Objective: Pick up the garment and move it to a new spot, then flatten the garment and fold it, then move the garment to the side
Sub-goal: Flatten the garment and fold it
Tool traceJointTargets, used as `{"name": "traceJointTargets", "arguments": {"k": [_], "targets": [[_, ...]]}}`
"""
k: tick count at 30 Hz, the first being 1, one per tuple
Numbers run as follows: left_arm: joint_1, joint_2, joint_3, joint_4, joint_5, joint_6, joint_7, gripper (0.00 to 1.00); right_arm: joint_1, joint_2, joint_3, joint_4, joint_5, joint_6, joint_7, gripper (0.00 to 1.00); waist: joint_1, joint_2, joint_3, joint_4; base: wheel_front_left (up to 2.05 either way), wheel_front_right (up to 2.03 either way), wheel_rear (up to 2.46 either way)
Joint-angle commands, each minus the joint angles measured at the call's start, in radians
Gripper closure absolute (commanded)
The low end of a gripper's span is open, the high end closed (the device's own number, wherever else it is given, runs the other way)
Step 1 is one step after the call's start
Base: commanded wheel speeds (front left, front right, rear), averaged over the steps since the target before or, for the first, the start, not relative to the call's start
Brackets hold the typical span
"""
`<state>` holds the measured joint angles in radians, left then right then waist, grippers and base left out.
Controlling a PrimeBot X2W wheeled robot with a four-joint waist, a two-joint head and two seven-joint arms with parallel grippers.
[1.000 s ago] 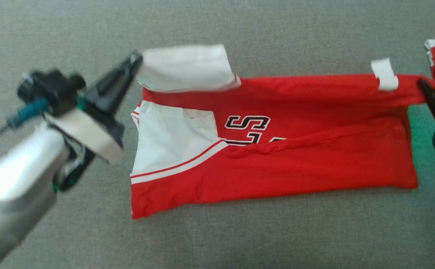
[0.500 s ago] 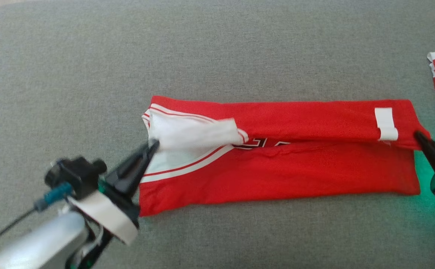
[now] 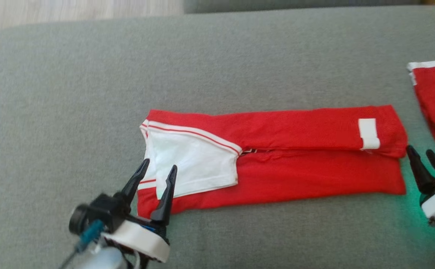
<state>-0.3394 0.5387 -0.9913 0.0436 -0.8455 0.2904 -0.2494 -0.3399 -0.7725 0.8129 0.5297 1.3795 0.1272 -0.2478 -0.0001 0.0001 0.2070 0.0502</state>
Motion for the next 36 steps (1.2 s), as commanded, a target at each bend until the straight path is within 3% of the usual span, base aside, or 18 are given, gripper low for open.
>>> {"name": "traceJointTargets", "arguments": {"k": [1,6,9,12,19,28,36], "targets": [[0.041,-0.022,0.106,-0.035,0.052,0.037,-0.012,0.0,0.04,-0.002,-0.056,0.0,-0.049,0.003,-0.013,0.0,0.0001,-0.0001,-0.031,-0.022,0.0,0.0,0.0],[0.228,-0.157,0.32,-0.074,0.237,0.126,-0.012,0.0,0.136,0.106,-0.22,0.005,-0.197,0.003,-0.014,0.0,0.0001,-0.0001,-0.081,-0.035,0.0,0.0,0.0],[0.305,-0.227,0.399,-0.11,0.353,0.136,-0.012,0.0,0.177,0.157,-0.288,0.014,-0.262,0.003,-0.014,0.0,0.0001,-0.0001,-0.099,-0.025,0.0,0.0,0.0],[0.353,-0.283,0.443,-0.138,0.454,0.124,-0.012,0.0,0.184,0.196,-0.35,0.045,-0.308,0.003,-0.014,0.0,0.0001,-0.0001,-0.107,-0.003,0.0,0.0,0.0],[0.418,-0.362,0.501,-0.157,0.575,0.088,-0.012,0.0,0.132,0.254,-0.431,0.172,-0.374,0.003,-0.008,0.0,0.0001,-0.0001,-0.118,0.046,0.0,0.0,0.0],[0.45,-0.419,0.532,-0.144,0.673,0.014,-0.012,0.0,0.024,0.333,-0.512,0.367,-0.457,0.003,0.038,0.0,0.0001,-0.0001,-0.11,0.104,0.0,0.0,0.0],[0.456,-0.449,0.543,-0.119,0.708,-0.032,-0.012,0.0,-0.004,0.407,-0.529,0.462,-0.5,0.003,0.097,0.0,0.0001,-0.0001,-0.109,0.117,0.0,0.0,0.0]]}}
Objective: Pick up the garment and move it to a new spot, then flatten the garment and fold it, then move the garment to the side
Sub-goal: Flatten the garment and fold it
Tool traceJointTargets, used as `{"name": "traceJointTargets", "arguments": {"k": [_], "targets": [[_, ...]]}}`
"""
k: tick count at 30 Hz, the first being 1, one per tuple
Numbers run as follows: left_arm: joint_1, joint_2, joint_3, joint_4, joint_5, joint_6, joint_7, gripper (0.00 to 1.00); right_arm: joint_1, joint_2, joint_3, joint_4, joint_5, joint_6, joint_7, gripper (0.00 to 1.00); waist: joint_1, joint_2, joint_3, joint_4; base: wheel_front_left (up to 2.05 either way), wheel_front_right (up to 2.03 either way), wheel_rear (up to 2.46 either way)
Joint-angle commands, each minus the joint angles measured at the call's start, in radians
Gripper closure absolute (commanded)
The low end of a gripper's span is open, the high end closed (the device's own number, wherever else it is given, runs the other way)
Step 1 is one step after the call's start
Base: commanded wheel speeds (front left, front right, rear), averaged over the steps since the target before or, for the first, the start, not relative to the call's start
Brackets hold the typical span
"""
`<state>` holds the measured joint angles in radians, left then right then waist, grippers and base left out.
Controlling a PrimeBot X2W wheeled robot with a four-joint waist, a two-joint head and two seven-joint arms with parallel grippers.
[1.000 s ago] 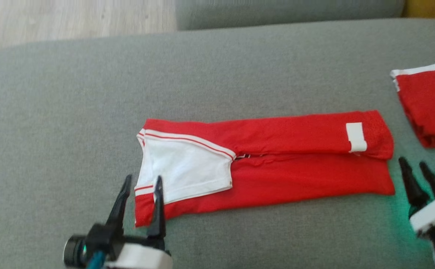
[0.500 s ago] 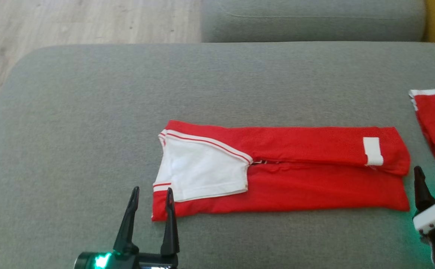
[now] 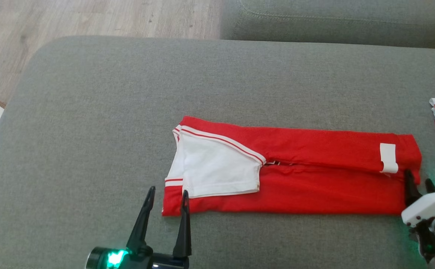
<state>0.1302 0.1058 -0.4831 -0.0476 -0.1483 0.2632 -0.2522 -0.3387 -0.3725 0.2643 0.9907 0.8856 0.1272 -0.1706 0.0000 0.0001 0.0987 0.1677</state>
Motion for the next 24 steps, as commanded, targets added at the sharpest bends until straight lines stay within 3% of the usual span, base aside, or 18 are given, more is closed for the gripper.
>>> {"name": "traceJointTargets", "arguments": {"k": [1,2,3,4,10,19,24], "targets": [[-0.014,-0.018,0.036,-0.027,0.014,-0.009,-0.009,0.0,-0.004,0.019,0.018,0.009,-0.003,0.003,0.037,0.09,0.0,-0.0001,-0.001,-0.001,0.0,0.0,0.0],[-0.014,-0.021,0.038,-0.025,0.017,-0.012,-0.009,0.0,-0.001,0.029,0.019,0.011,0.0,0.003,0.056,0.41,0.0,-0.0001,-0.001,-0.003,0.0,0.0,0.0],[-0.013,-0.024,0.041,-0.025,0.019,-0.015,-0.009,0.0,0.002,0.036,0.022,0.007,-0.001,0.003,0.068,0.63,0.0,-0.0001,-0.001,-0.006,0.0,0.0,0.0],[-0.013,-0.026,0.044,-0.024,0.021,-0.017,-0.009,0.0,0.005,0.04,0.022,0.001,-0.001,0.003,0.071,1.0,0.0,-0.0001,-0.001,-0.009,0.0,0.0,0.0],[-0.01,-0.036,0.061,-0.024,0.033,-0.031,-0.009,0.0,0.024,0.03,0.023,-0.057,-0.013,0.003,0.06,1.0,0.0,-0.0001,0.0,-0.045,0.0,0.0,0.0],[-0.024,-0.046,0.085,-0.033,0.051,-0.049,-0.009,0.0,0.007,-0.146,-0.055,-0.165,-0.045,0.003,0.06,1.0,0.0,-0.0001,0.016,-0.119,0.0,0.0,0.0],[-0.026,-0.049,0.094,-0.031,0.055,-0.054,-0.01,0.0,0.021,-0.165,-0.084,-0.306,-0.006,0.003,0.092,1.0,0.0,-0.0001,0.015,-0.132,0.0,0.0,0.0]]}}
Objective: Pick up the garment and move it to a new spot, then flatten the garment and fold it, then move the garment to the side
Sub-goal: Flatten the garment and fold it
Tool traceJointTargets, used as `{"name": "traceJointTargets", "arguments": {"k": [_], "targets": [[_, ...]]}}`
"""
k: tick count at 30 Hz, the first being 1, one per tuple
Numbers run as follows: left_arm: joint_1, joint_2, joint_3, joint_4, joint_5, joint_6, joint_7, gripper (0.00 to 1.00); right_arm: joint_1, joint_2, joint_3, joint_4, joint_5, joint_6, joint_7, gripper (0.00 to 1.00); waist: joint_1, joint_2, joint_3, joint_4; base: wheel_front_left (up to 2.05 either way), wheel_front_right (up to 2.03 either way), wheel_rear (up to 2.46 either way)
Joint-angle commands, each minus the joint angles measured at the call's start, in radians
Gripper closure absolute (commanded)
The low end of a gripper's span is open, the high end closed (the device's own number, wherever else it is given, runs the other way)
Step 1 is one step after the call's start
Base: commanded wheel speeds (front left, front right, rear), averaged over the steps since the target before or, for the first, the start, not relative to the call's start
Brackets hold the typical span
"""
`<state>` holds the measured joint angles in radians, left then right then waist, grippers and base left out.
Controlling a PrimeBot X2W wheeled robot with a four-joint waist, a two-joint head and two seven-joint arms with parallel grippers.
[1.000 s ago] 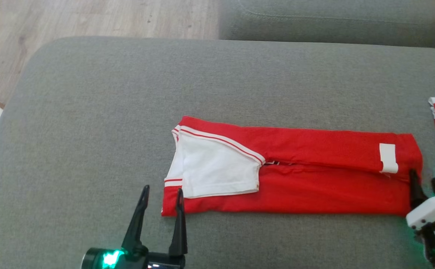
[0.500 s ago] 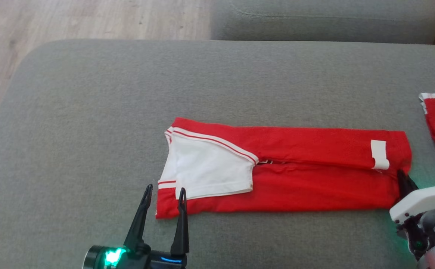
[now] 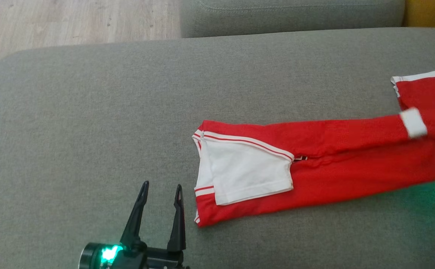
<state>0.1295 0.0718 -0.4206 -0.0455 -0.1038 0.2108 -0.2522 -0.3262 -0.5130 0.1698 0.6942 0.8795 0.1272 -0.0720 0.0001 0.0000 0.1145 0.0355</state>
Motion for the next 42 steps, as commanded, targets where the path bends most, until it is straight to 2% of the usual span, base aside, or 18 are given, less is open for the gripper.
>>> {"name": "traceJointTargets", "arguments": {"k": [1,7,11,14,18,21,26,31,33,39,42], "targets": [[-0.024,-0.015,0.033,-0.033,0.012,-0.003,-0.01,0.0,0.017,-0.019,0.007,-0.059,0.013,0.003,0.004,1.0,-0.0001,0.0,-0.002,-0.002,0.0,0.0,0.0],[-0.021,-0.017,0.039,-0.026,0.014,-0.014,-0.01,0.0,0.086,0.059,0.005,-0.382,0.019,0.003,0.072,1.0,-0.0001,0.0,-0.014,0.003,0.0,0.0,0.0],[-0.021,-0.018,0.038,-0.022,0.016,-0.022,-0.01,0.0,0.117,0.163,0.03,-0.544,-0.027,0.003,0.149,1.0,-0.0001,0.0,-0.02,0.023,0.0,0.0,0.0],[-0.021,-0.019,0.033,-0.02,0.016,-0.027,-0.01,0.0,0.125,0.261,0.06,-0.615,-0.056,0.003,0.213,1.0,-0.0001,0.0,-0.022,0.046,0.0,0.0,0.0],[-0.023,-0.02,0.025,-0.014,0.012,-0.036,-0.01,0.0,0.134,0.383,0.112,-0.635,-0.097,0.003,0.277,1.0,-0.0001,0.0,-0.025,0.088,0.0,0.0,0.0],[-0.025,-0.02,0.018,-0.009,0.007,-0.039,-0.01,0.0,0.135,0.436,0.146,-0.612,-0.11,0.003,0.294,1.0,-0.0001,0.0,-0.028,0.12,0.0,0.0,0.0],[-0.024,-0.021,0.008,-0.003,0.0,-0.041,-0.01,0.0,0.119,0.461,0.204,-0.542,-0.099,0.003,0.282,1.0,-0.0001,0.0,-0.035,0.161,0.0,0.0,0.0],[-0.02,-0.021,0.008,-0.004,-0.008,-0.035,-0.01,0.0,0.089,0.462,0.287,-0.479,-0.01,0.003,0.225,1.0,-0.0001,0.0,-0.041,0.174,0.0,0.0,0.0],[-0.02,-0.021,0.005,-0.005,-0.012,-0.03,-0.01,0.0,0.073,0.462,0.313,-0.453,0.015,0.003,0.201,0.0,-0.0001,0.0,-0.041,0.172,0.0,0.0,0.0],[-0.024,-0.021,0.008,-0.006,-0.017,-0.015,-0.01,0.0,0.03,0.463,0.328,-0.438,0.043,0.003,0.104,0.0,-0.0001,0.0,-0.045,0.145,0.0,0.0,0.0],[-0.02,-0.021,0.017,-0.006,-0.021,-0.006,-0.01,0.0,0.024,0.447,0.312,-0.463,-0.007,0.003,0.092,0.0,-0.0001,0.0,-0.053,0.121,0.0,0.0,0.0]]}}
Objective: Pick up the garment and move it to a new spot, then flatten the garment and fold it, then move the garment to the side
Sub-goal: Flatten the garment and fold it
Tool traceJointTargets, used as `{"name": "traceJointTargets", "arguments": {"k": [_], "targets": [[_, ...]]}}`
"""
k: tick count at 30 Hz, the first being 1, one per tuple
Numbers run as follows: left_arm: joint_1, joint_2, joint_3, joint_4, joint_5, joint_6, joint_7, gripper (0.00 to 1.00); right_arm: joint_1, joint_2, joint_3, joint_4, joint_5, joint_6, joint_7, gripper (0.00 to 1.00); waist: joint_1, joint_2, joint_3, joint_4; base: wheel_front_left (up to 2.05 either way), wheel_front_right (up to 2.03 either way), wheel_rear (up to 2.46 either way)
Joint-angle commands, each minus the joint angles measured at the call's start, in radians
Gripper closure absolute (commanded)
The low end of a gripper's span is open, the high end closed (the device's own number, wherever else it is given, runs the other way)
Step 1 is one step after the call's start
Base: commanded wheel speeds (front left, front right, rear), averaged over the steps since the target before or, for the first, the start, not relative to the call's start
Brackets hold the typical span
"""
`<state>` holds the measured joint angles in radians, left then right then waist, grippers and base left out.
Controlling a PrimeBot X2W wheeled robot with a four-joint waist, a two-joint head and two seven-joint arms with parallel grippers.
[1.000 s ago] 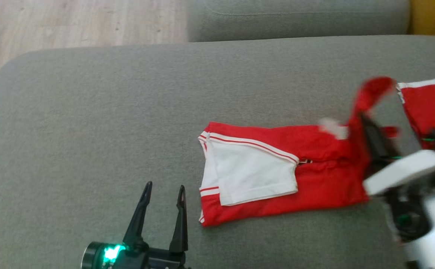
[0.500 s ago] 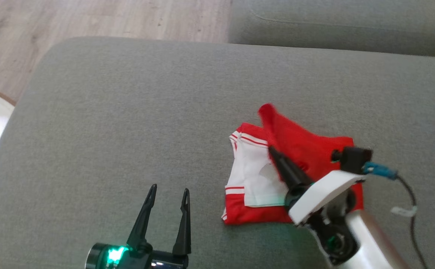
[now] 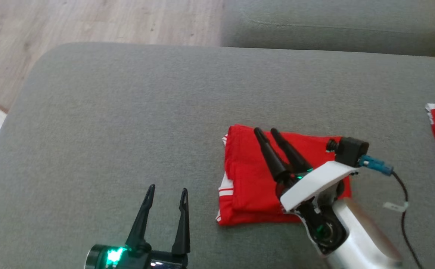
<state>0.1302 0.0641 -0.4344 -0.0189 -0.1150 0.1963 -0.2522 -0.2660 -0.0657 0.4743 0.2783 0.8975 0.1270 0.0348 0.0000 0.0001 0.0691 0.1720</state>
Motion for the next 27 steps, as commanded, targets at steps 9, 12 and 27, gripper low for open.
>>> {"name": "traceJointTargets", "arguments": {"k": [9,12,27], "targets": [[0.01,-0.014,0.088,-0.044,-0.056,0.027,-0.01,0.0,0.047,-0.221,-0.03,-0.145,-0.166,0.004,-0.183,0.0,0.0,-0.0001,-0.061,-0.086,0.0,0.0,0.0],[0.03,-0.014,0.119,-0.051,-0.063,0.035,-0.01,0.0,0.1,-0.272,-0.043,-0.117,-0.213,0.004,-0.246,0.0,0.0,-0.0001,-0.085,-0.112,0.0,0.0,0.0],[0.108,-0.014,0.197,-0.01,-0.083,0.013,-0.01,0.0,0.347,-0.162,-0.263,-0.069,-0.602,0.004,-0.296,0.0,0.0,-0.0001,-0.169,-0.161,0.0,0.0,0.0]]}}
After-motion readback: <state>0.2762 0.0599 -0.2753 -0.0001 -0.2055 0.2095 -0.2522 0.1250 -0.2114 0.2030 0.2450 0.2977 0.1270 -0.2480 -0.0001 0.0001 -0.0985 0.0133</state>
